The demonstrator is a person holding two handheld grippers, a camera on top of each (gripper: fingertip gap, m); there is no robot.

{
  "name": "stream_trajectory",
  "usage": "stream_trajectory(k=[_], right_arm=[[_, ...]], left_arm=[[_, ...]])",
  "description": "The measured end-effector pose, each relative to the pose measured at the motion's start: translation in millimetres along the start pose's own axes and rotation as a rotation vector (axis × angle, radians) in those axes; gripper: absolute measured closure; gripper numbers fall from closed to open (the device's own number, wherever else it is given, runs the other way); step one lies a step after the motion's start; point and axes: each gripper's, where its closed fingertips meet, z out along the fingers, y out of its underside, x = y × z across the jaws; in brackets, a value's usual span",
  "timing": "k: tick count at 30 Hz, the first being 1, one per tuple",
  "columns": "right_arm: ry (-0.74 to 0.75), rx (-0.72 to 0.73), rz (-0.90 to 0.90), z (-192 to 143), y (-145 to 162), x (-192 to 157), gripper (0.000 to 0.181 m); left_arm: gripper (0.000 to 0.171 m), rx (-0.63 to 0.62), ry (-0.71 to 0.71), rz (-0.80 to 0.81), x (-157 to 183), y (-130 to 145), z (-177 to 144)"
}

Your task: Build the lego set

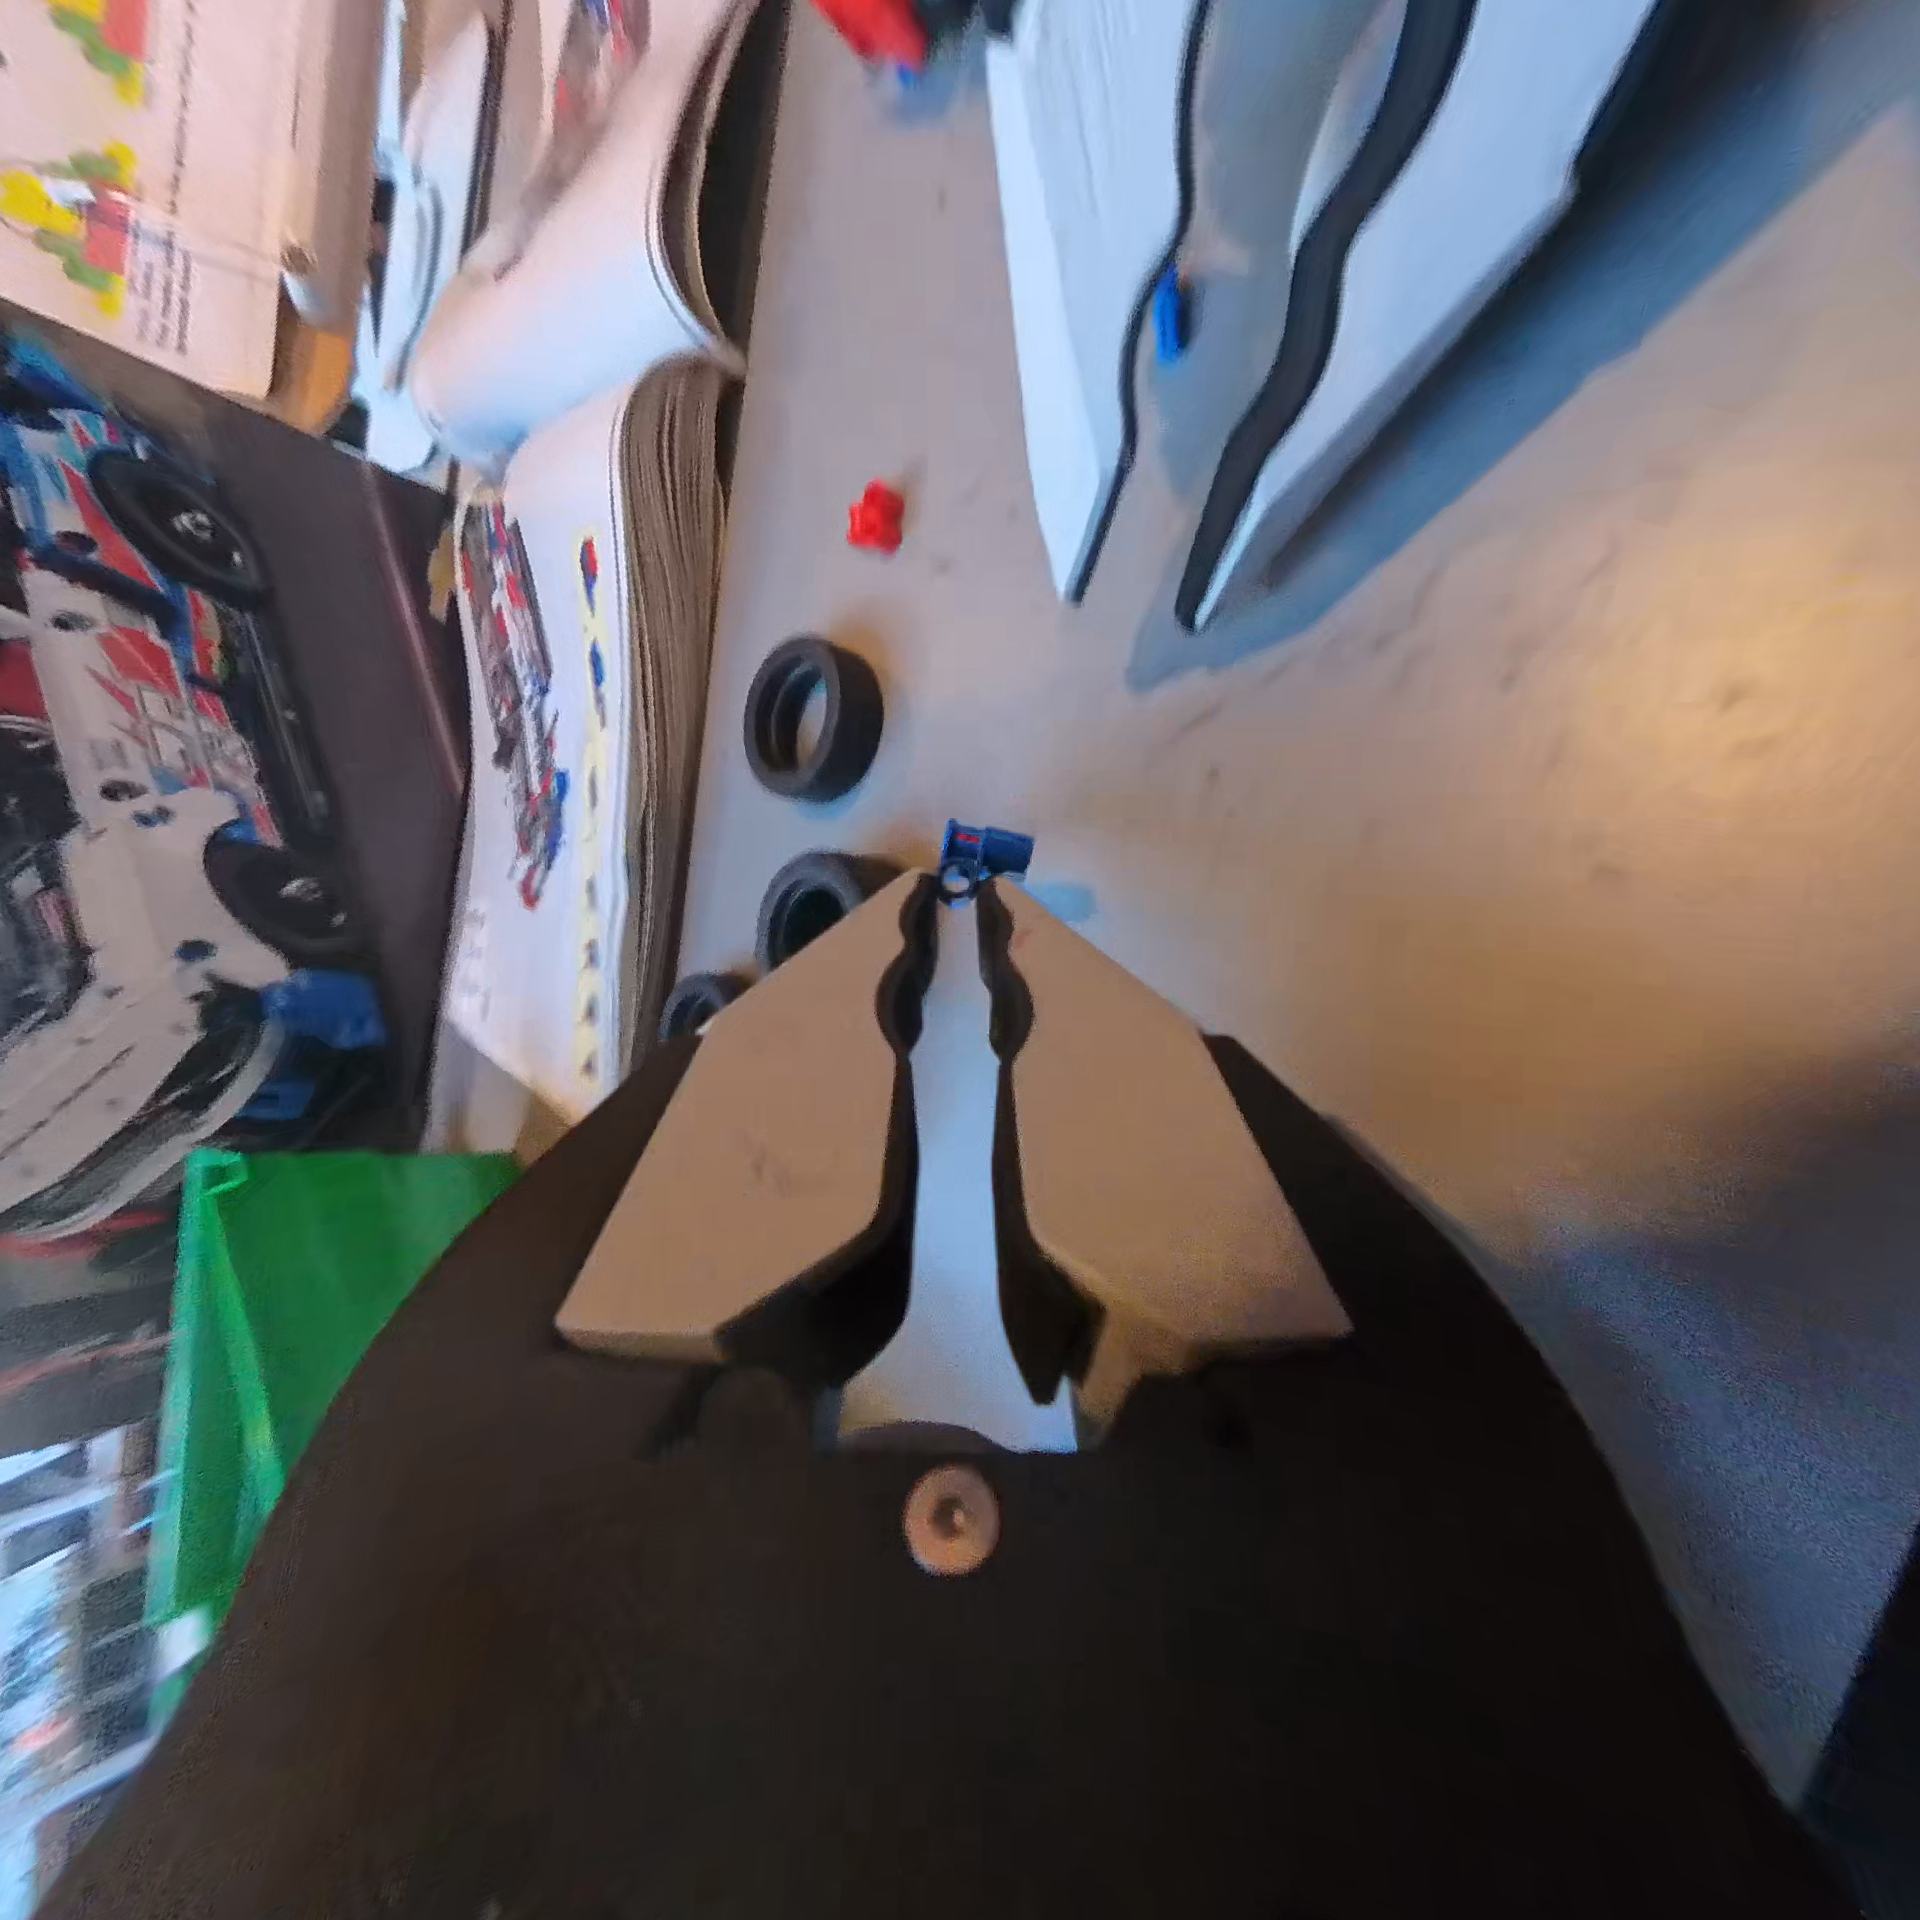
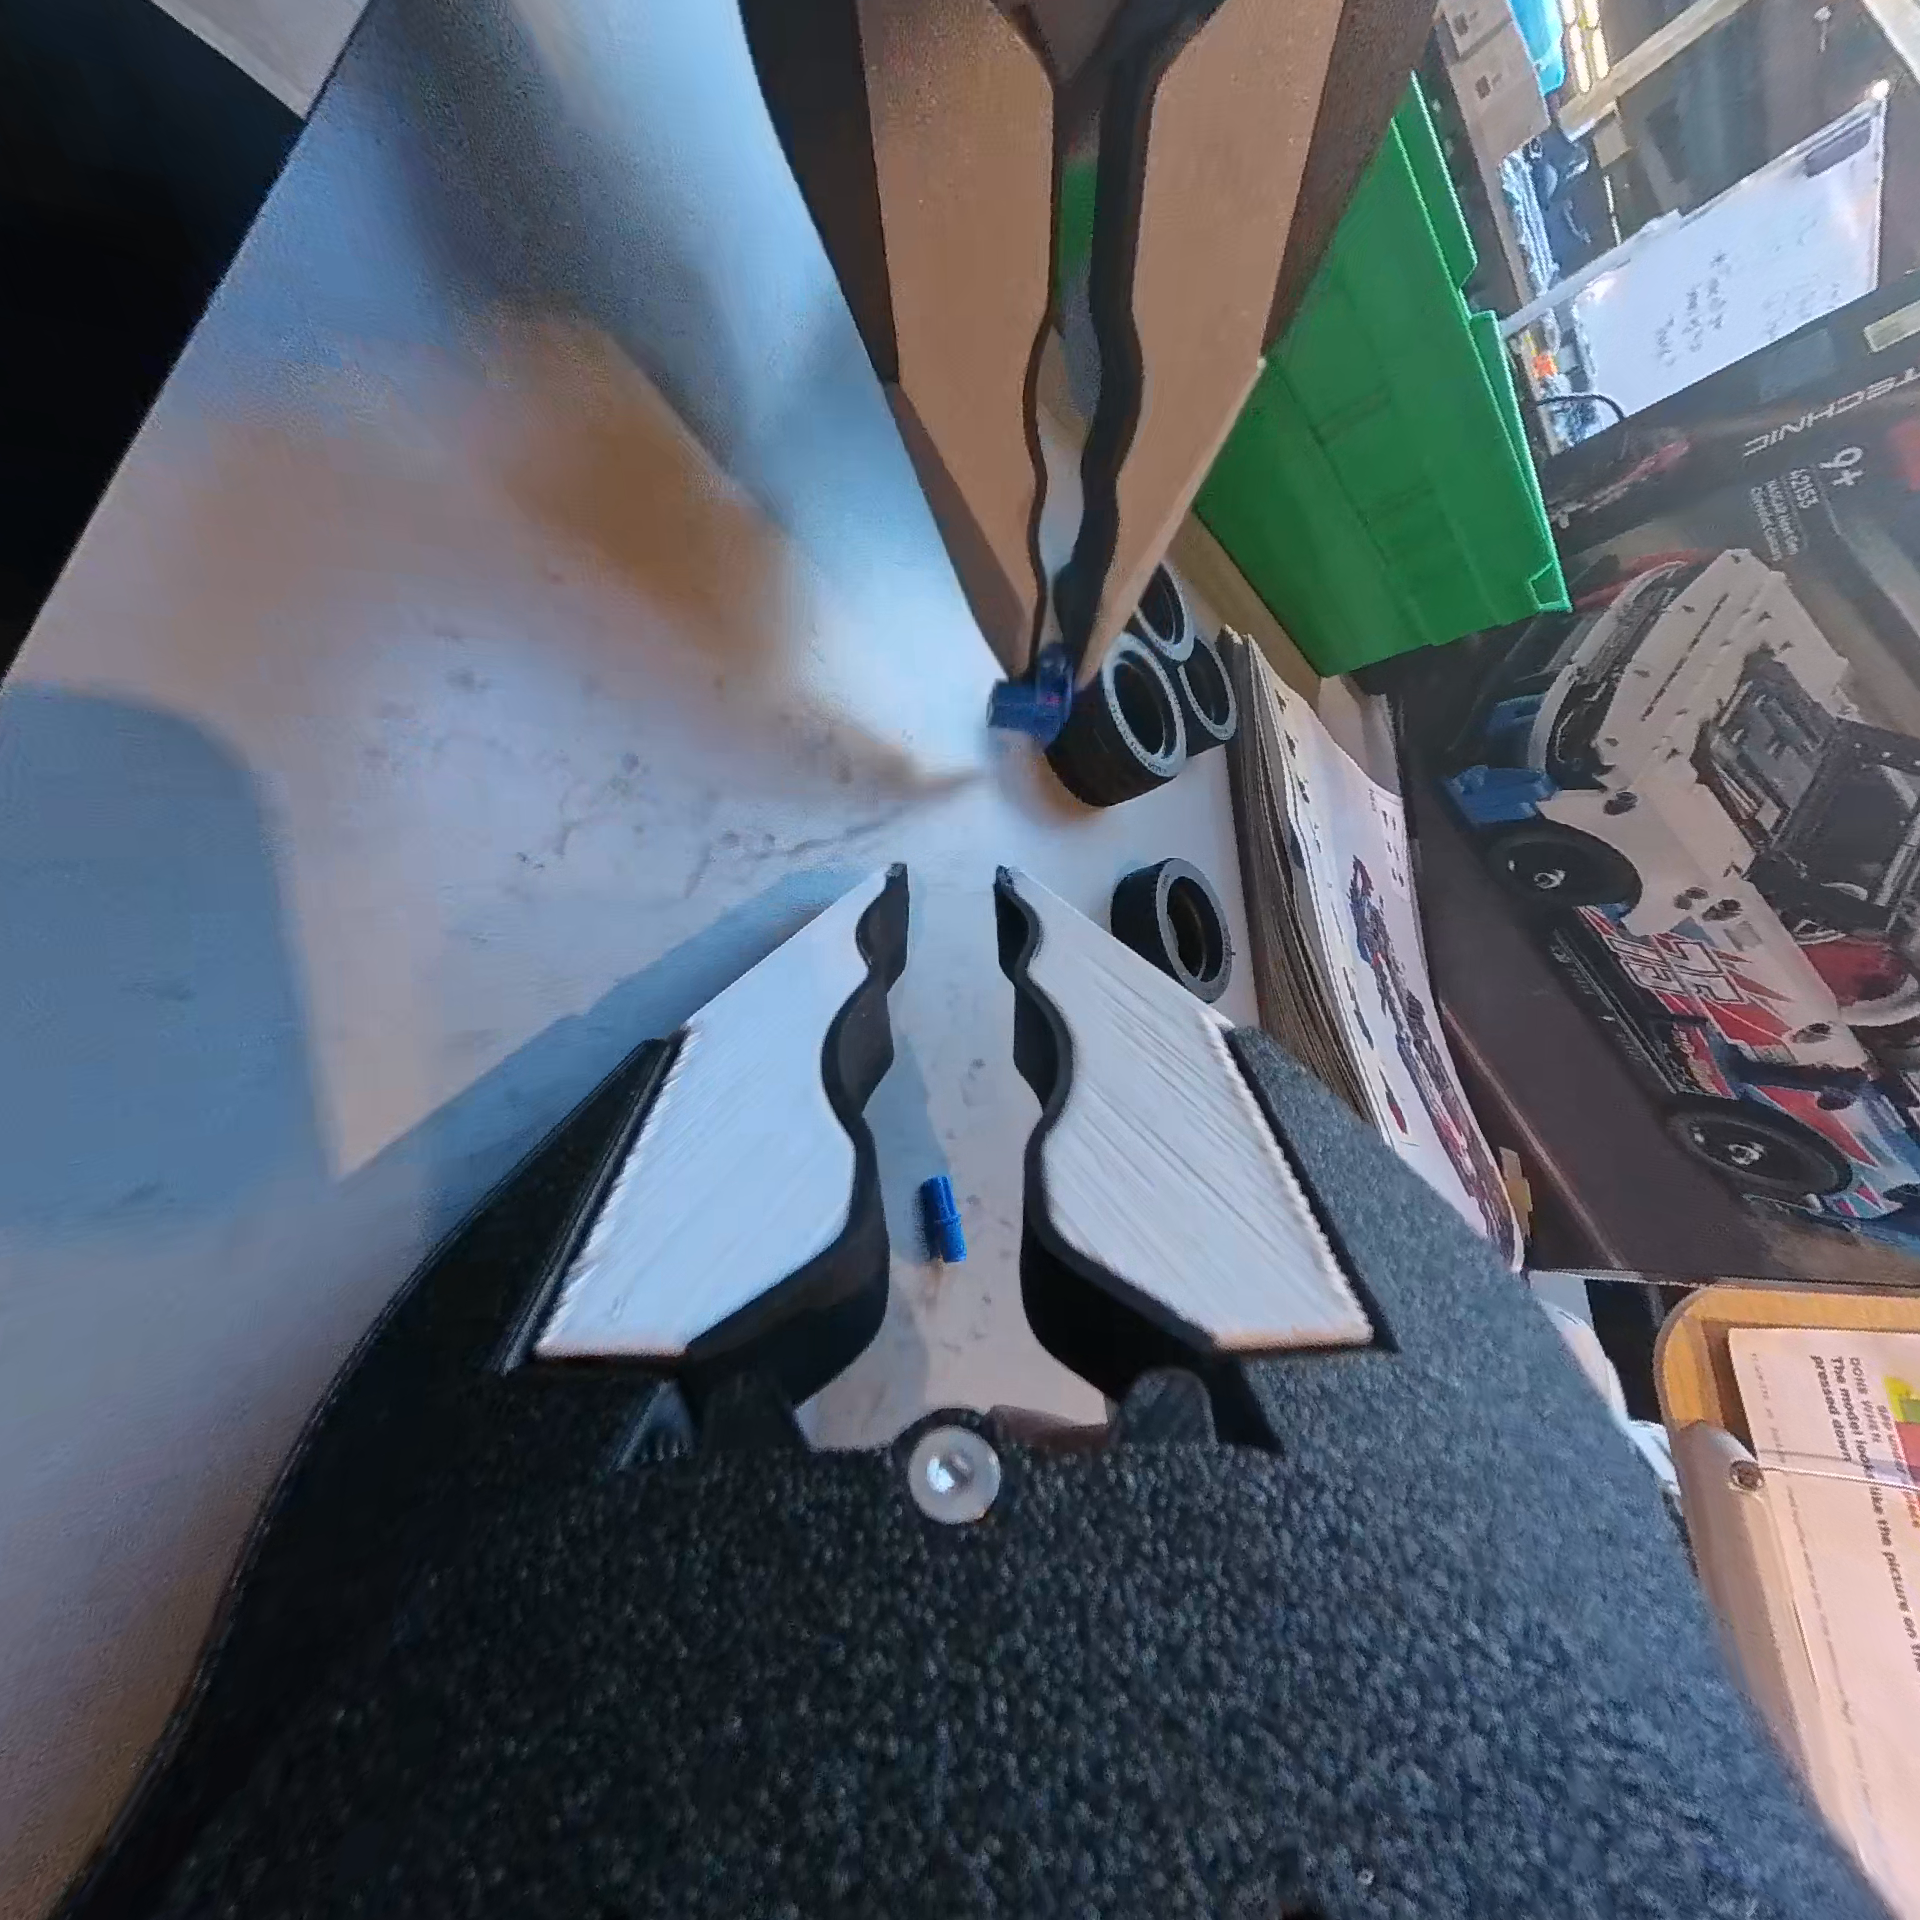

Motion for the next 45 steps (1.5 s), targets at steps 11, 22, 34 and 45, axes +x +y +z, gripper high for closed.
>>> stream_trajectory(k=[11, 22, 34, 45], right_arm=[[0.023, 0.009, 0.025, -1, 0, 6, 0.165], [0.08, 0.029, 0.087, -5, -2, 20, 0.165], [0.287, 0.174, 0.54, -57, -6, 94, 0.173], [0.021, -0.084, 0.806, -59, 25, 42, 0.173]], left_arm=[[0.164, -0.044, 0.135, -0.113, 21, -8, -1], [0.166, 0.003, 0.093, -0.216, 21, 6, 7], [0.16, 0.109, 0.202, -0.409, 12, 10, 12], [0.147, 0.154, 0.345, -0.456, 22, 4, 6]])
